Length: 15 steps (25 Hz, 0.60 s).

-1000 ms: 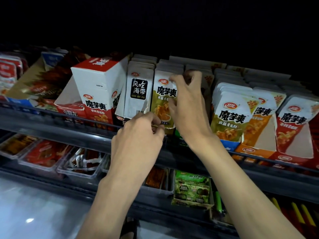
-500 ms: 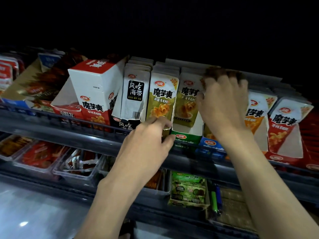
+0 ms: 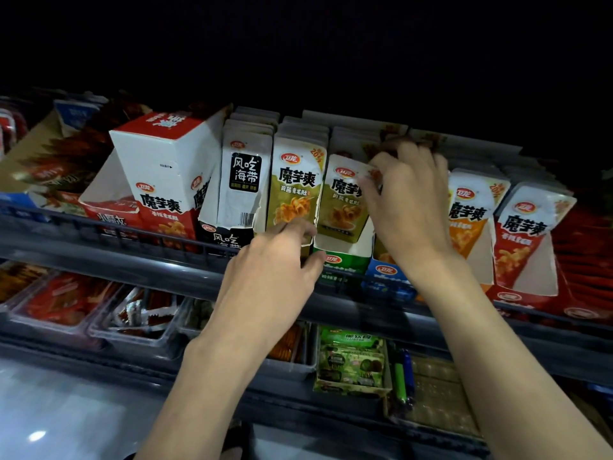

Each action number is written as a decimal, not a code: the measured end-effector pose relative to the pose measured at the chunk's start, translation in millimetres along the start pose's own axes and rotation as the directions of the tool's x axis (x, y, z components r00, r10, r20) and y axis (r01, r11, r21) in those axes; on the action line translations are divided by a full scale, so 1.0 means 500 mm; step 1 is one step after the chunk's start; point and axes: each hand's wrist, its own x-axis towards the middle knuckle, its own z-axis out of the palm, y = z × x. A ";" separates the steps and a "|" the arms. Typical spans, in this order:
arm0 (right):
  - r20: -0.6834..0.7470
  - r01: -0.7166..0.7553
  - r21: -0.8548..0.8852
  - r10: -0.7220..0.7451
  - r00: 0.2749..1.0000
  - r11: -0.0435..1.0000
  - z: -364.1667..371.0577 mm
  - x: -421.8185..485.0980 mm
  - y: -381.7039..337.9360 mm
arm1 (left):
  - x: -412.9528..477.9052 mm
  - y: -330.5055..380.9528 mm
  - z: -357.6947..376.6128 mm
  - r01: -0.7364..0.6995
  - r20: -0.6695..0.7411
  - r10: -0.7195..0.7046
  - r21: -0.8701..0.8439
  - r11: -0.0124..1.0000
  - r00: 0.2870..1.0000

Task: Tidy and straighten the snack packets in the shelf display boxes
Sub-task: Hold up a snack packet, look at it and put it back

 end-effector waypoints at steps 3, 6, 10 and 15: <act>-0.059 -0.091 0.311 0.115 0.992 0.946 -0.024 0.000 0.002 | 0.006 -0.002 0.006 0.014 -0.040 -0.016 -0.048 0.999 0.999; -0.196 -0.052 0.633 0.225 0.954 0.772 -0.074 0.015 0.001 | 0.013 0.005 0.005 0.025 -0.141 -0.050 -0.179 0.984 0.989; -0.190 0.044 0.870 0.251 0.949 0.491 -0.130 0.024 0.006 | 0.012 0.022 0.004 -0.017 -0.253 -0.085 -0.374 0.927 0.964; 0.112 -0.169 0.924 0.181 0.977 0.342 -0.140 -0.001 0.005 | -0.003 0.058 0.005 -0.092 -0.111 0.027 -0.635 0.767 0.993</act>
